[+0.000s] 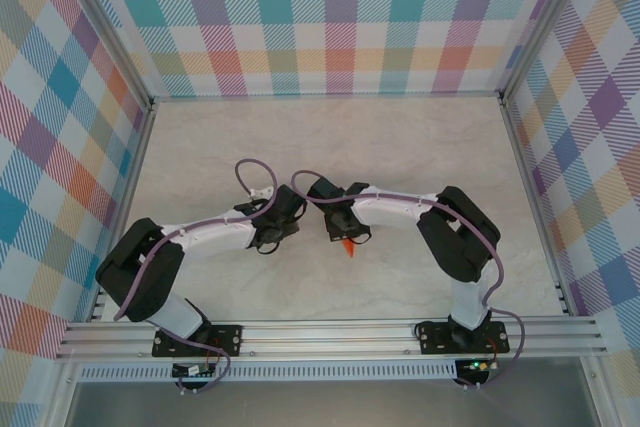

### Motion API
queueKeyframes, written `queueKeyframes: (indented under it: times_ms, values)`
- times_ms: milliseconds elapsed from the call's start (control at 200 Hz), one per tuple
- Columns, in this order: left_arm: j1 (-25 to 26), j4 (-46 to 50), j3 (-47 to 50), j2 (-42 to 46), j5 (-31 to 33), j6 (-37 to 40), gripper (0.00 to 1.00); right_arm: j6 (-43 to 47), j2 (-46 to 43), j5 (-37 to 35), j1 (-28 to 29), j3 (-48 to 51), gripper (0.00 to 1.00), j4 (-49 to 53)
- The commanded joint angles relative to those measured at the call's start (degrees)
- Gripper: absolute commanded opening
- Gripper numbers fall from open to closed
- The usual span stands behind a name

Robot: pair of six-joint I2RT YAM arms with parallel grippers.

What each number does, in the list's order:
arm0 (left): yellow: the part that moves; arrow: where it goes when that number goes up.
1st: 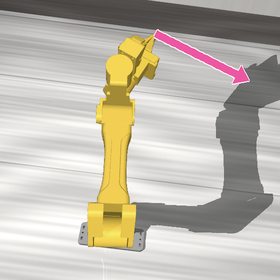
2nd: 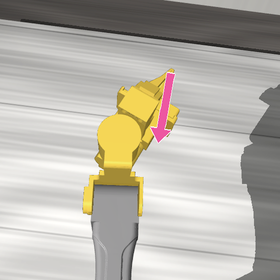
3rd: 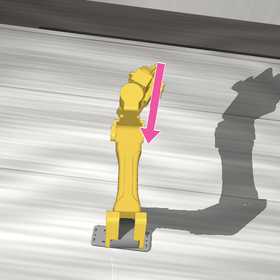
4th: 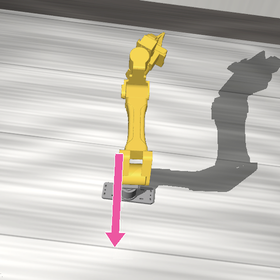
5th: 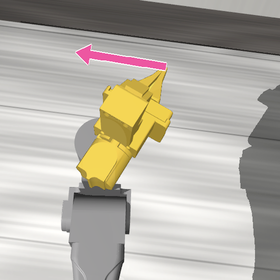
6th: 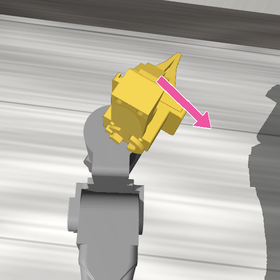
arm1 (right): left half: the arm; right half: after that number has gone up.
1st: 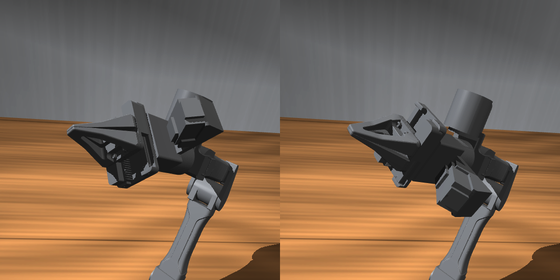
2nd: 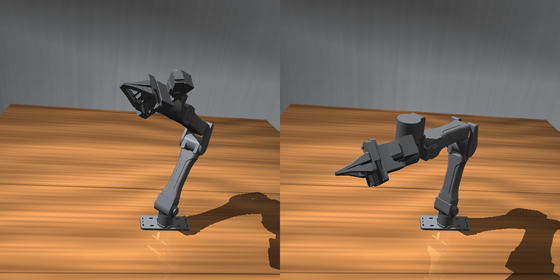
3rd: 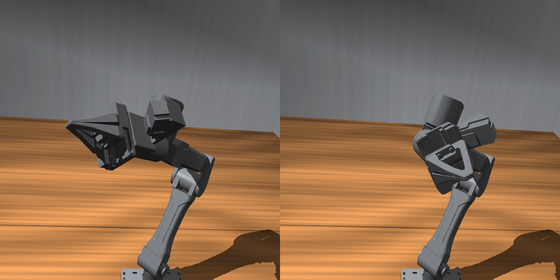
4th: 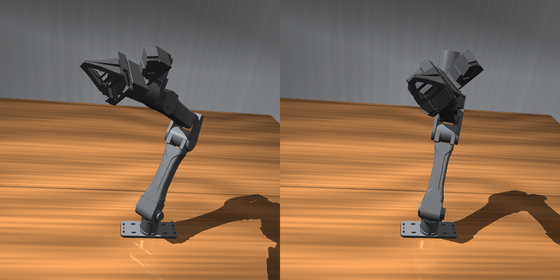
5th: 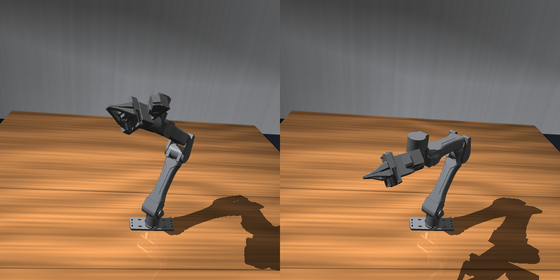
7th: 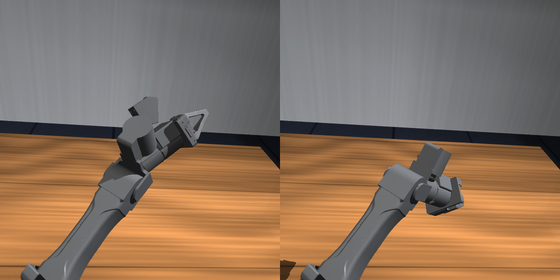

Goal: Fold a paper plane with a square sheet of paper (pick it up from the middle)
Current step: Move the paper plane to the top-center of the table.

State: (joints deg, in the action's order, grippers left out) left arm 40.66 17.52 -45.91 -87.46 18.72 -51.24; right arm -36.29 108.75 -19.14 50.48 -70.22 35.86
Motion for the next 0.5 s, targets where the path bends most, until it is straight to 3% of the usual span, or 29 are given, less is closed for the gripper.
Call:
queueKeyframes:
  times_ms: [0,170,495]
  values:
    - [-0.4,2.8,-0.3,2.9,2.6,-0.3,0.46,1.9,-2.7,-1.8,-0.2,-3.7,0.10,1.1]
    - [-0.5,4.5,1.1,5.7,4.0,-0.9,0.48,5.5,-0.7,-1.8,-3.7,-10.0,0.10,0.7]
    - [-1.1,7.5,3.5,10.3,6.1,-1.8,0.62,11.4,8.8,-0.3,-10.8,-21.6,0.11,-4.1]
